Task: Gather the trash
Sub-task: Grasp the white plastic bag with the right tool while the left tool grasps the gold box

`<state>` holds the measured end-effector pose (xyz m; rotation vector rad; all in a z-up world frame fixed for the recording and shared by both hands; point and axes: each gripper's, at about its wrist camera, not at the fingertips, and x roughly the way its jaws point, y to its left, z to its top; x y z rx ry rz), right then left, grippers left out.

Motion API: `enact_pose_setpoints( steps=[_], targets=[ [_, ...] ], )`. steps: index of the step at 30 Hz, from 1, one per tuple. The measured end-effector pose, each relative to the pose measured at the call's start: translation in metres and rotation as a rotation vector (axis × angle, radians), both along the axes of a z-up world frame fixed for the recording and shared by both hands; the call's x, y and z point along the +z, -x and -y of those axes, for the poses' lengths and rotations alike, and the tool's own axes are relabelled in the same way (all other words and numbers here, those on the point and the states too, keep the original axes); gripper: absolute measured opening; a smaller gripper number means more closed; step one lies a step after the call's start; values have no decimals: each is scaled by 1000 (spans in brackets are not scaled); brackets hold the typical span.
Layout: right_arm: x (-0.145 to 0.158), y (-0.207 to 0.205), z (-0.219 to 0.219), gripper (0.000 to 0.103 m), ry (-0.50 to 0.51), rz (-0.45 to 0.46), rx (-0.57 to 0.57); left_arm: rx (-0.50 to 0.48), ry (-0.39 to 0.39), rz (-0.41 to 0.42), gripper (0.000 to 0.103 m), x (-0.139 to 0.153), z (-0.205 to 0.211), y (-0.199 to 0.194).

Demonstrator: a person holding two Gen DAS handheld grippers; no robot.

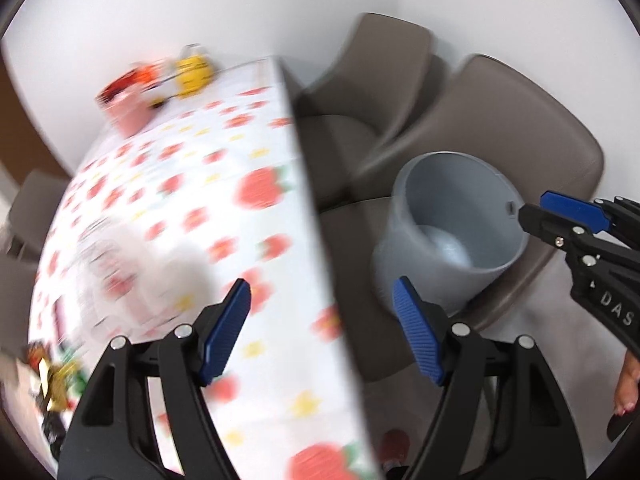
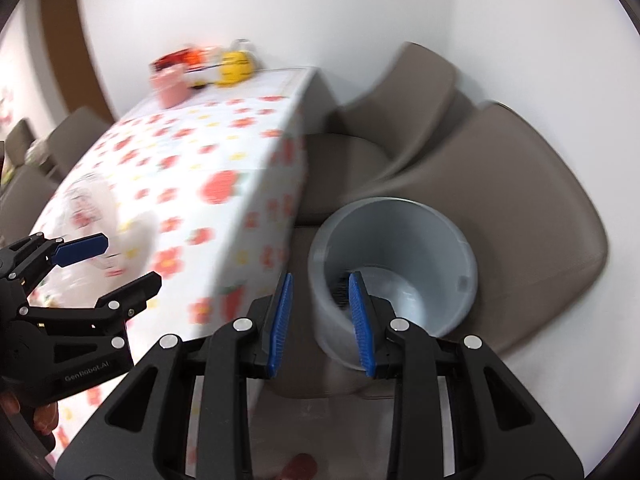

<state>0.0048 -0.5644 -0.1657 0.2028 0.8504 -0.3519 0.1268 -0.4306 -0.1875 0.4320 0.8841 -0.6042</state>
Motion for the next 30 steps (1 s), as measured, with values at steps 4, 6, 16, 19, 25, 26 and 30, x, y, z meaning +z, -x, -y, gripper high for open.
enact_pose_setpoints(
  steps=[4, 6, 16, 19, 25, 26, 30],
  targets=[
    [7, -23, -68, 28, -16, 11, 131, 116, -1, 19, 74, 9, -73, -4],
    [8, -36, -103, 28, -24, 13, 195, 173, -8, 30, 74, 12, -111, -6],
    [7, -86, -244, 28, -43, 4, 391, 351, -13, 16, 74, 11, -255, -24],
    [4, -98, -268, 28, -49, -4, 397, 353, -10, -4, 74, 2, -274, -31],
    [-16, -122, -292, 28, -38, -42, 383, 320, -12, -79, 74, -36, -285, -44],
    [-20, -127, -292, 28, -34, -50, 376, 312, -13, -88, 74, -42, -285, -46],
    [-38, -143, -293, 28, -5, -72, 343, 281, -5, -113, 74, -60, -283, -58]
  ],
)
